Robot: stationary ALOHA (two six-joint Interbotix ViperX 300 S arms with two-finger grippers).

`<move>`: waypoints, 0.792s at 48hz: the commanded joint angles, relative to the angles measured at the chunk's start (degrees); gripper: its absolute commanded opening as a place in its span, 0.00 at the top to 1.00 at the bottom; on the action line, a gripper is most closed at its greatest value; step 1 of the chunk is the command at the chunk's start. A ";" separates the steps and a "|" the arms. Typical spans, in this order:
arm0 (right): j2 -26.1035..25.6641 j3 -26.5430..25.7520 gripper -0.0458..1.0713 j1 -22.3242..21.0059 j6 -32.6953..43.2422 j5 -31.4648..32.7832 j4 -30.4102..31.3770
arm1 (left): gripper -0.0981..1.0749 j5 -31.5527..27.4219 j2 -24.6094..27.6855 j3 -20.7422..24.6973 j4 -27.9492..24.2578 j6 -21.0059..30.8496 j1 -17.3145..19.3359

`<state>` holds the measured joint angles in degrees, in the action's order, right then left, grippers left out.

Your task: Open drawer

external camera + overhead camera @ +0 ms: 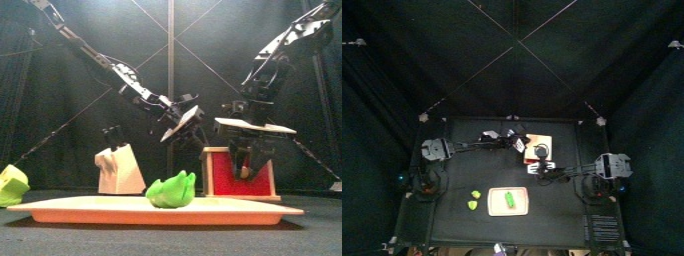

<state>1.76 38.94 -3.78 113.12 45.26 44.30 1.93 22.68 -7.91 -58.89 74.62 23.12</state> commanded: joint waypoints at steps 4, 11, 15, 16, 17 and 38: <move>-1.32 -0.35 0.48 -0.26 0.00 1.05 0.09 | 0.46 -0.18 -0.44 1.23 0.00 0.00 -0.18; -1.58 -0.35 0.48 0.18 0.00 1.14 0.18 | 0.46 -0.18 -0.44 1.32 0.09 0.00 -0.18; -1.67 -0.35 0.48 1.05 0.00 1.14 0.00 | 0.46 -0.18 -0.44 1.23 0.00 0.00 -0.09; -1.67 -0.35 0.48 1.32 0.00 1.14 0.00 | 0.46 -0.18 -0.53 1.23 0.00 0.00 -0.09; -1.67 -0.35 0.48 1.49 0.00 1.14 -0.09 | 0.46 -0.18 -0.44 1.23 0.09 0.00 -0.09; -1.67 -0.70 0.48 4.83 0.00 0.70 -1.58 | 0.46 -0.18 -0.35 1.23 0.00 0.00 -0.18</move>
<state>1.76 39.02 0.35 113.12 46.14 43.07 1.93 22.68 -7.91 -58.80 74.71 22.94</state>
